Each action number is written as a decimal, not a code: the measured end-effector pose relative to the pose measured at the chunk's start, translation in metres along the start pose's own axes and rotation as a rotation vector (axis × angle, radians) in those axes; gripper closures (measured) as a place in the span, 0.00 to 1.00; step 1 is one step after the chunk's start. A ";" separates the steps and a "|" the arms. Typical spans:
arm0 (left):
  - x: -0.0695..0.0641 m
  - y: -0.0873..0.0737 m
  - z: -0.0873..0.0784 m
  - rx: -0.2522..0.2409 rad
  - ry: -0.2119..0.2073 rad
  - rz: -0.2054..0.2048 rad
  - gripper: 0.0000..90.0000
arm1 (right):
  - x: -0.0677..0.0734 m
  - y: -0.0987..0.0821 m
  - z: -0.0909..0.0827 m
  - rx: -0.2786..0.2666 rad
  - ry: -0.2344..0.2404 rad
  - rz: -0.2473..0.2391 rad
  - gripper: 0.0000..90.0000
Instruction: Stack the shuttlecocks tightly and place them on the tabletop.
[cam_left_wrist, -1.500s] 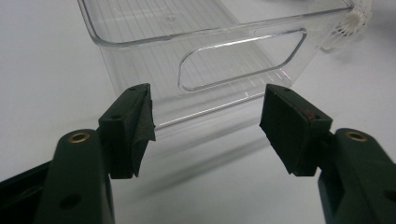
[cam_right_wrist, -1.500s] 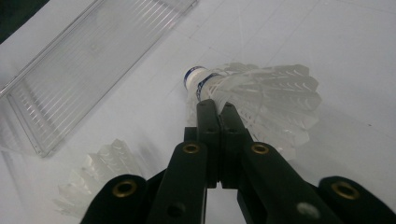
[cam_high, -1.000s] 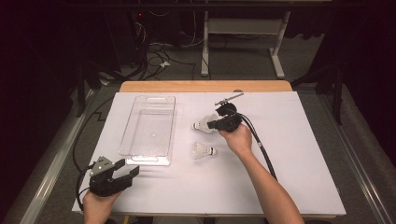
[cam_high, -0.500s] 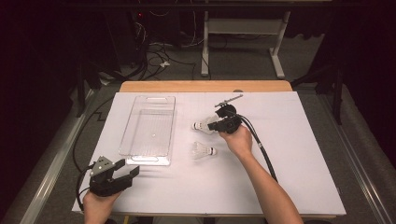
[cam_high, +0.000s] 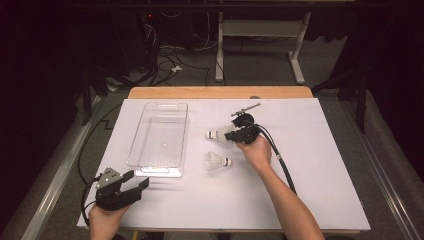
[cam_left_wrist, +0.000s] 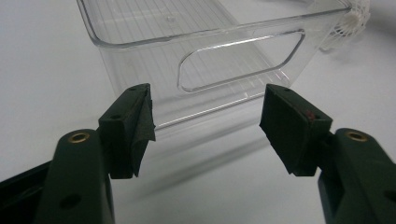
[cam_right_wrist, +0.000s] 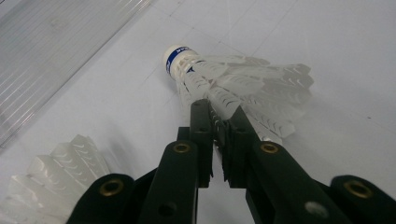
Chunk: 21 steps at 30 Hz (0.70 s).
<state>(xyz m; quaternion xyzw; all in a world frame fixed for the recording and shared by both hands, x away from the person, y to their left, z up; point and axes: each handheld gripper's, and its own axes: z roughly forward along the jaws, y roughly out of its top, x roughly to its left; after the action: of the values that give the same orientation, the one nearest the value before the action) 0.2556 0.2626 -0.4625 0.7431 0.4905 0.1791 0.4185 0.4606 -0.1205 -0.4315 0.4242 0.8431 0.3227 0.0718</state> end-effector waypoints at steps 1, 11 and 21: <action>0.000 0.000 0.000 0.000 0.000 0.000 0.39 | 0.000 0.000 0.000 -0.001 -0.001 0.000 0.94; 0.000 0.000 0.000 0.003 -0.002 0.001 0.39 | 0.000 -0.001 0.001 -0.002 -0.018 0.001 0.87; 0.001 0.000 0.000 -0.007 -0.003 0.002 0.40 | -0.001 -0.002 -0.001 0.005 -0.034 -0.008 0.77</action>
<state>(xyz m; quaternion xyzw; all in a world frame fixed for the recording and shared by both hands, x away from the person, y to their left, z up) 0.2557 0.2636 -0.4625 0.7424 0.4886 0.1800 0.4216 0.4594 -0.1221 -0.4321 0.4264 0.8442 0.3133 0.0862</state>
